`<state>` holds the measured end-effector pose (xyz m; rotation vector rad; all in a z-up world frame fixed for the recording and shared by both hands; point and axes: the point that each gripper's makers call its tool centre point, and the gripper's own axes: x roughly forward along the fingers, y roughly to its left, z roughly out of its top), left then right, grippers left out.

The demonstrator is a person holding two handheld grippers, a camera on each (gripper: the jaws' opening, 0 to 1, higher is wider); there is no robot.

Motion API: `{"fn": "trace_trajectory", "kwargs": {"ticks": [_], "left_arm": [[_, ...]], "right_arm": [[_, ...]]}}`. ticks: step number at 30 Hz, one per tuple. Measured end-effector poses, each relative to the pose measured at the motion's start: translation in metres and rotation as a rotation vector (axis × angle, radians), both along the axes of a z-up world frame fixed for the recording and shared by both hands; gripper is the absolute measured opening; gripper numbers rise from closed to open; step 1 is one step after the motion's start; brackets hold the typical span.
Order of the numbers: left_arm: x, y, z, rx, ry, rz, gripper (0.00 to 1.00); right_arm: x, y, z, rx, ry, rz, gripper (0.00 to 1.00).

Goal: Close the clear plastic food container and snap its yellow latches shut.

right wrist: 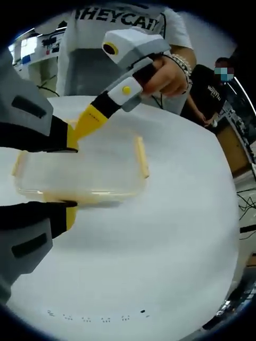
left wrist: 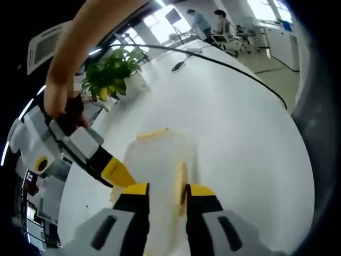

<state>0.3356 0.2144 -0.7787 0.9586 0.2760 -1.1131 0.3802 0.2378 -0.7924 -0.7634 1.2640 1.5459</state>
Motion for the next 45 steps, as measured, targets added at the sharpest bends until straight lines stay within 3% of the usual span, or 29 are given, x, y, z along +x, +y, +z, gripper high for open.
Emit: {"fn": "trace_trajectory", "kwargs": {"ticks": [8,16,19,21,23,27,29,33,35,38,45], "left_arm": [[-0.003,0.000,0.000,0.009,0.004,-0.024,0.20],[-0.002,-0.001,0.002,-0.040,0.012,-0.002,0.21],[-0.002,0.000,0.001,-0.015,-0.056,-0.051,0.22],[-0.004,0.000,-0.001,-0.012,-0.046,-0.047,0.25],[-0.002,0.000,-0.001,-0.010,-0.032,-0.014,0.27],[-0.005,-0.003,-0.003,-0.098,0.075,0.062,0.41],[-0.006,0.002,-0.004,-0.086,0.120,0.111,0.46],[-0.006,0.009,0.002,-0.093,0.145,0.152,0.47],[-0.007,0.011,0.009,-0.141,0.161,0.154,0.49],[-0.015,0.007,0.023,-0.281,0.261,0.179,0.56],[0.005,0.035,0.028,-0.277,0.169,0.281,0.75]], "right_arm": [[-0.003,0.003,0.004,0.046,-0.022,-0.030,0.33],[-0.002,0.009,0.011,0.083,-0.136,-0.050,0.33],[0.002,0.008,0.013,0.086,-0.172,-0.070,0.33],[0.003,0.009,0.015,0.084,-0.198,-0.080,0.33],[0.003,0.008,0.015,0.085,-0.217,-0.090,0.33],[0.010,0.007,0.016,0.098,-0.273,-0.146,0.34],[0.015,0.004,0.018,0.115,-0.319,-0.163,0.36],[0.016,0.002,0.020,0.157,-0.376,-0.202,0.37],[0.014,0.002,0.021,0.192,-0.392,-0.221,0.37],[0.009,-0.006,0.020,0.206,-0.396,-0.255,0.42],[-0.001,-0.024,0.026,0.263,-0.459,-0.315,0.46]]}}
